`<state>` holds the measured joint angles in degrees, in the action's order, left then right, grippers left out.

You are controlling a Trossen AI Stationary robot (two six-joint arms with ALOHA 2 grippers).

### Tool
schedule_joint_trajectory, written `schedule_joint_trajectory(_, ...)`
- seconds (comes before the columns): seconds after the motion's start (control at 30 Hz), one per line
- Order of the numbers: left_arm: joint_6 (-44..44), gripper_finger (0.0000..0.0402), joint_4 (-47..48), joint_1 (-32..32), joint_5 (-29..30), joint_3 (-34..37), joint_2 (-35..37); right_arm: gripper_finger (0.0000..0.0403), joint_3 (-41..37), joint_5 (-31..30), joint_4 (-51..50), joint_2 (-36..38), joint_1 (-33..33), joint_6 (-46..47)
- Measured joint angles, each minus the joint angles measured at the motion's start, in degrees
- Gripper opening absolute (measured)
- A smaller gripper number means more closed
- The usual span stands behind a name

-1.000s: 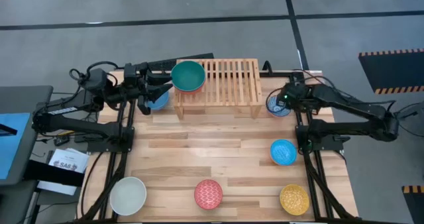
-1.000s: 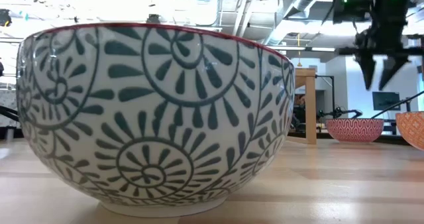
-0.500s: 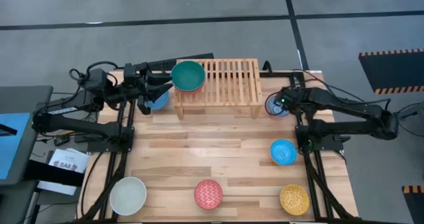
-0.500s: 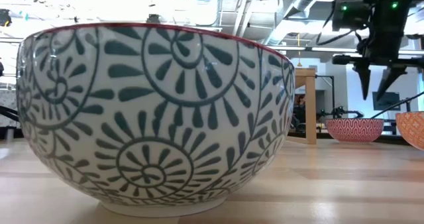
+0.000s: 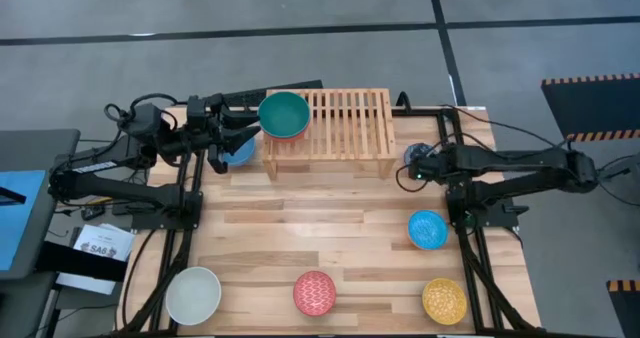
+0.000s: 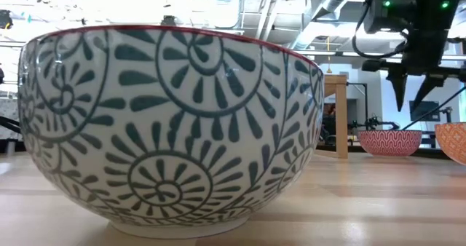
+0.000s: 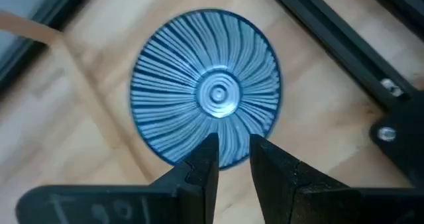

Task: Place and stack bowls onto a shelf
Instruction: Put the small blue bowl on the shelf

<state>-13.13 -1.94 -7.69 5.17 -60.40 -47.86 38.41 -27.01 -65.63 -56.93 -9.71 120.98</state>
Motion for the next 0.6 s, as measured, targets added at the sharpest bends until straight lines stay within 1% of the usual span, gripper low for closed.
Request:
schedule_joint_trajectory(0.07, -0.02, 0.0128, 0.03, -0.01, -0.01, 0.00, 0.00, 0.0111, -0.07, 4.53, -0.01, -0.86, -0.05, -1.86)
schedule_joint_trajectory(0.13, -0.04, 0.0128, 0.00, 0.00, -0.26, 0.00, 0.00, 0.0111, 0.00, 7.03, 0.91, -1.87, 1.44, -1.69)
schedule_joint_trajectory(0.23, -0.07, 0.0128, -0.08, 0.00, -0.31, 0.00, 0.00, 0.0111, -0.02, 6.62, 0.10, -3.48, 4.76, 5.51)
schedule_joint_trajectory(0.3, -0.07, 0.0128, -0.08, -0.01, -0.31, 0.00, 0.00, 0.0111, -0.03, 6.65, -1.43, -4.53, 5.05, 6.53)
schedule_joint_trajectory(0.37, -0.09, 0.0128, -0.09, 0.00, -0.31, 0.00, 0.00, 0.0111, -0.07, 6.87, -1.21, -5.30, 4.01, 7.18)
schedule_joint_trajectory(0.5, -0.14, 0.0128, -0.13, 0.00, -0.32, 0.00, 0.00, 0.0111, -0.07, 5.69, 1.21, -6.25, -1.36, 7.53)
schedule_joint_trajectory(0.6, -0.99, 0.0128, -0.10, 0.00, -0.33, 0.00, 0.00, 0.0111, -0.47, 5.68, 1.22, -6.64, -3.48, 6.34)
